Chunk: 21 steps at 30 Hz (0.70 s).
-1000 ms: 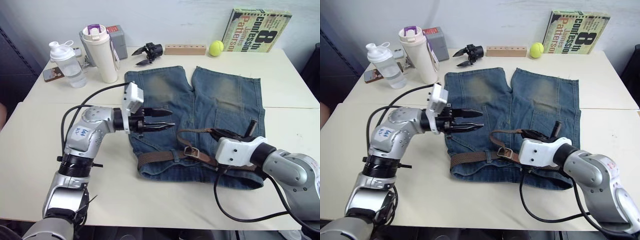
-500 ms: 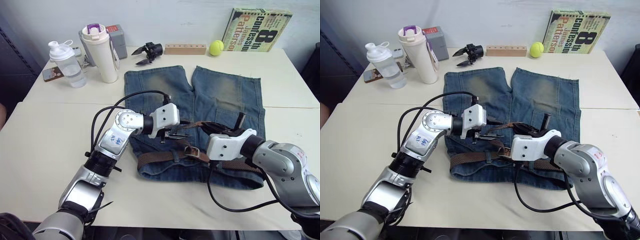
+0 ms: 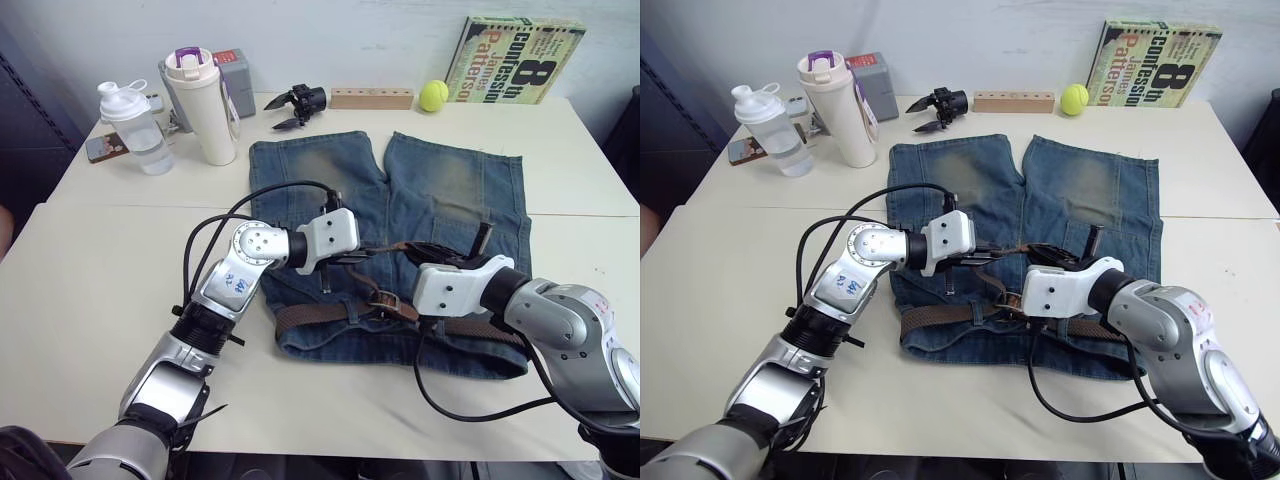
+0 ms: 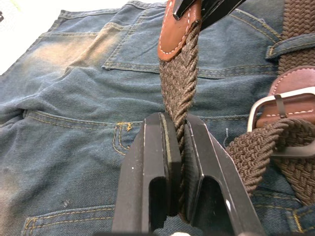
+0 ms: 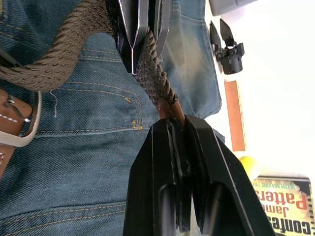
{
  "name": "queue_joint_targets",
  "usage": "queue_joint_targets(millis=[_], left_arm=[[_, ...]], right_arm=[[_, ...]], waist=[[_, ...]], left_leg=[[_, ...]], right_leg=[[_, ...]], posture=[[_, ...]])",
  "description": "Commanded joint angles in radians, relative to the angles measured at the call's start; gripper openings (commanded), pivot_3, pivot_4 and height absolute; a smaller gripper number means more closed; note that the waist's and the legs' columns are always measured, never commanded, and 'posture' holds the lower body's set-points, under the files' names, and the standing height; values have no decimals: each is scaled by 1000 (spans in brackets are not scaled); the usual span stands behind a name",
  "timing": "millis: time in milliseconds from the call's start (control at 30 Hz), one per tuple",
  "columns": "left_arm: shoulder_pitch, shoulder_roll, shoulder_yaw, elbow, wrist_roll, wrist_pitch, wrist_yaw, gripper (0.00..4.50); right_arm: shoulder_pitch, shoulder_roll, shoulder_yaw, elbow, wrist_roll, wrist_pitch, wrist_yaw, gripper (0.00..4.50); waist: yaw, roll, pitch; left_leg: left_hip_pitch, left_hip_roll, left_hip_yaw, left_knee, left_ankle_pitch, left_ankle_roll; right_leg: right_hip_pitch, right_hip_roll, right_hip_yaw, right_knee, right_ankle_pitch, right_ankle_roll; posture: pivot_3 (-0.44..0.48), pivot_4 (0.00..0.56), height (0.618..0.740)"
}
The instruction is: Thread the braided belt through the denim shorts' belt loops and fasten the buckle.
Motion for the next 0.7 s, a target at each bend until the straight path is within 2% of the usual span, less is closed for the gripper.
queue_joint_targets(millis=[33, 133, 167, 200, 333, 367, 467, 567, 667, 700], left_arm=[[10, -18, 7, -36, 2, -2, 23, 48], [29, -44, 15, -52, -16, 26, 41, 48], [35, -50, 17, -59, -20, 36, 44, 0], [45, -56, 23, -69, -28, 55, 49, 0], [69, -69, 41, -98, -43, 97, 66, 0], [78, -73, 48, -106, -47, 106, 79, 0], [105, -82, 81, -139, -71, 134, 108, 0], [137, -87, 128, -187, -114, 146, 126, 0], [175, -101, 176, -235, -140, 134, 174, 0], [202, -102, 189, -265, -161, 132, 173, 0]], right_arm=[[-9, 19, -12, -74, 4, 12, -4, 0], [-1, 39, -32, -86, -3, 39, -22, 0], [2, 47, -43, -90, -4, 45, -30, 800], [3, 70, -60, -100, 26, 86, -26, 1027], [-2, 122, -101, -135, 58, 196, -28, 3024], [8, 135, -162, -159, 102, 283, -7, 3461], [18, 171, -308, -216, 214, 479, 30, 3461], [20, 221, -402, -259, 312, 631, 33, 3461], [56, 266, -390, -314, 363, 736, 3, 2639], [84, 288, -348, -336, 368, 780, -23, 2184]], waist=[[0, 0, 0], [0, 0, 0], [0, 0, 0], [0, 0, 0], [1, 0, 0], [0, 0, 0], [2, 0, 0], [0, 0, 0], [0, 0, 0], [0, 0, 0]], left_leg=[[0, 0, 0, 0, 0, 0], [0, 0, 0, 0, 0, 0], [0, 0, 0, 0, 0, 0], [0, 0, 0, 0, 0, 0], [0, 0, -2, 0, 0, 0], [0, 0, -2, 0, 0, 0], [-1, 0, -3, 0, 0, 0], [-1, 0, -7, 0, 0, 0], [0, 0, -8, 0, 0, 0], [0, 0, -8, 0, 0, 0]], right_leg=[[0, 0, 0, 0, 0, 0], [0, 0, 0, 0, 0, 0], [0, 0, 0, 0, 0, 0], [0, 0, 0, 0, 0, 0], [1, 0, 1, 0, 0, 0], [1, 0, 1, 0, 0, 0], [1, 0, 1, 0, 0, 0], [1, 0, 1, -1, 0, 0], [1, 0, 1, 0, 0, 0], [1, 0, 2, 0, 0, 0]], posture=[[0, 150, 657], [0, 150, 657], [0, 150, 657], [0, 150, 657], [0, 150, 657], [0, 150, 657], [0, 150, 657], [0, 150, 657], [0, 150, 657], [0, 150, 657]])
